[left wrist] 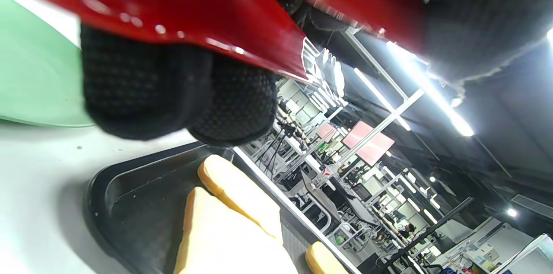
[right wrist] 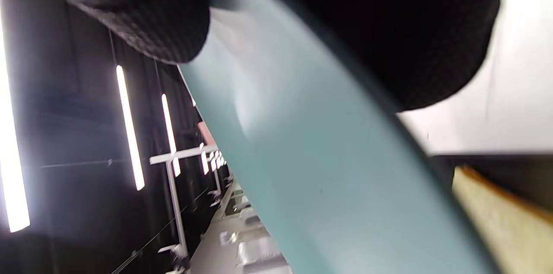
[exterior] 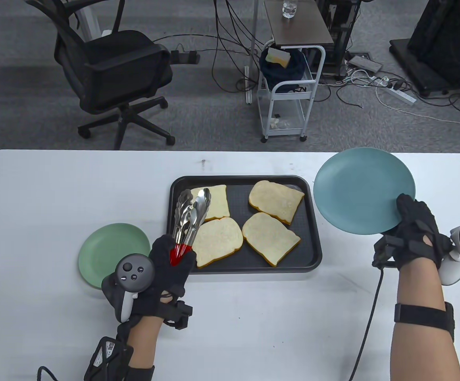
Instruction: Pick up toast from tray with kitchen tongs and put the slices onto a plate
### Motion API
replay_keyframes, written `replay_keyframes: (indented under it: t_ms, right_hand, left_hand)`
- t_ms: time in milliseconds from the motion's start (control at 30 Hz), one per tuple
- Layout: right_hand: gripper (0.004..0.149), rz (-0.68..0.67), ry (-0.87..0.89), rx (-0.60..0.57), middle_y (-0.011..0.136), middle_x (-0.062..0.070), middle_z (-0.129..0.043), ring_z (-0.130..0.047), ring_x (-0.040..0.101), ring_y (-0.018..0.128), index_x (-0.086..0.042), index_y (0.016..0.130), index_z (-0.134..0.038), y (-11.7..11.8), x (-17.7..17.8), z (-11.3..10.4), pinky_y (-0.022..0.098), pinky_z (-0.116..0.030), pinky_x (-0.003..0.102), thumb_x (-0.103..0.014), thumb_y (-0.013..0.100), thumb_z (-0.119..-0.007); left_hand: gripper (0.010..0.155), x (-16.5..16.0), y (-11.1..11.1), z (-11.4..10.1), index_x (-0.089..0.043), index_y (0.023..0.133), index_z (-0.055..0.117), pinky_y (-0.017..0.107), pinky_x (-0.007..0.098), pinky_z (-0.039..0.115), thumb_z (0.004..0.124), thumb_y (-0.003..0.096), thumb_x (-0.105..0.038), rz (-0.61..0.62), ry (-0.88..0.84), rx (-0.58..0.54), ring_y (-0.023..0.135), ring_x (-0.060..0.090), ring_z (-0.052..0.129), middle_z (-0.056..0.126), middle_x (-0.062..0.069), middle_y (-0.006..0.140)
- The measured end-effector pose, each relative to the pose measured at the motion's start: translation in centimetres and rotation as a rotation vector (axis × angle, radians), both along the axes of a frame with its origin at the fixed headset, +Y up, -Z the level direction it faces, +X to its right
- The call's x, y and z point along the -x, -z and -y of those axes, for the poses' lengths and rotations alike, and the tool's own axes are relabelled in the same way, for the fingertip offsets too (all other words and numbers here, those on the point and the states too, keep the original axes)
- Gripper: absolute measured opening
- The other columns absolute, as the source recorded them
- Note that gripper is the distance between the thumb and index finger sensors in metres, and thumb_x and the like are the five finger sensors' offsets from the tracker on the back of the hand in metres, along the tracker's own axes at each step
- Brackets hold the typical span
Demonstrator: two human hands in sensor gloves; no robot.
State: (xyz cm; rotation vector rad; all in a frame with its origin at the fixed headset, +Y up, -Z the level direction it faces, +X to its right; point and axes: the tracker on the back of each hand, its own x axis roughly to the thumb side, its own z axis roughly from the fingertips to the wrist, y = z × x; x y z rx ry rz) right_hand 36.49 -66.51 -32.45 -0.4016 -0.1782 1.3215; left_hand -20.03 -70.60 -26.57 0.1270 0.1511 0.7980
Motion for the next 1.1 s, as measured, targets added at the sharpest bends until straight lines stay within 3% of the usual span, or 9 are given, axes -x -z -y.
replay_keyframes:
  t_ms: [167, 433, 867, 1100]
  right_hand:
    - [0.046, -0.029, 0.088, -0.061, 0.077, 0.014, -0.090, -0.110, 0.029, 0.049, -0.018, 0.082, -0.063, -2.3, 2.7, 1.2, 0.038, -0.090, 0.048, -0.047, 0.049, -0.077]
    - [0.049, -0.095, 0.287, -0.014, 0.076, 0.014, -0.089, -0.108, 0.028, 0.046, -0.018, 0.083, -0.061, -3.3, 4.7, 7.1, 0.038, -0.089, 0.048, -0.051, 0.049, -0.072]
    - [0.049, -0.101, 0.236, 0.006, 0.076, 0.014, -0.088, -0.108, 0.028, 0.047, -0.019, 0.083, -0.061, -3.2, 4.8, 8.4, 0.039, -0.089, 0.048, -0.052, 0.048, -0.073]
    - [0.050, -0.109, 0.227, 0.012, 0.077, 0.014, -0.088, -0.108, 0.028, 0.047, -0.019, 0.083, -0.061, -3.1, 4.7, 8.5, 0.039, -0.089, 0.048, -0.052, 0.048, -0.073]
  left_hand:
    - [0.075, 0.5, 0.5, 1.0, -0.036, 0.093, 0.058, 0.025, 0.041, 0.102, 0.089, 0.0333, -0.068, -0.010, -0.002, 0.049, 0.055, 0.032, 0.112, 0.083, 0.006, 0.098]
    - [0.071, 1.9, 1.5, 3.0, -0.039, 0.091, 0.067, 0.023, 0.042, 0.102, 0.088, 0.0309, -0.070, -0.036, 0.000, 0.141, 0.051, 0.033, 0.113, 0.090, 0.004, 0.096]
    - [0.065, 3.8, 4.0, 6.5, -0.038, 0.089, 0.072, 0.021, 0.043, 0.102, 0.090, 0.0331, -0.066, -0.081, 0.115, 0.345, 0.050, 0.035, 0.113, 0.094, 0.006, 0.093]
    - [0.063, 4.4, 4.4, 6.6, -0.036, 0.088, 0.075, 0.019, 0.043, 0.101, 0.092, 0.0339, -0.063, -0.019, 0.066, 0.427, 0.046, 0.035, 0.114, 0.097, 0.005, 0.090]
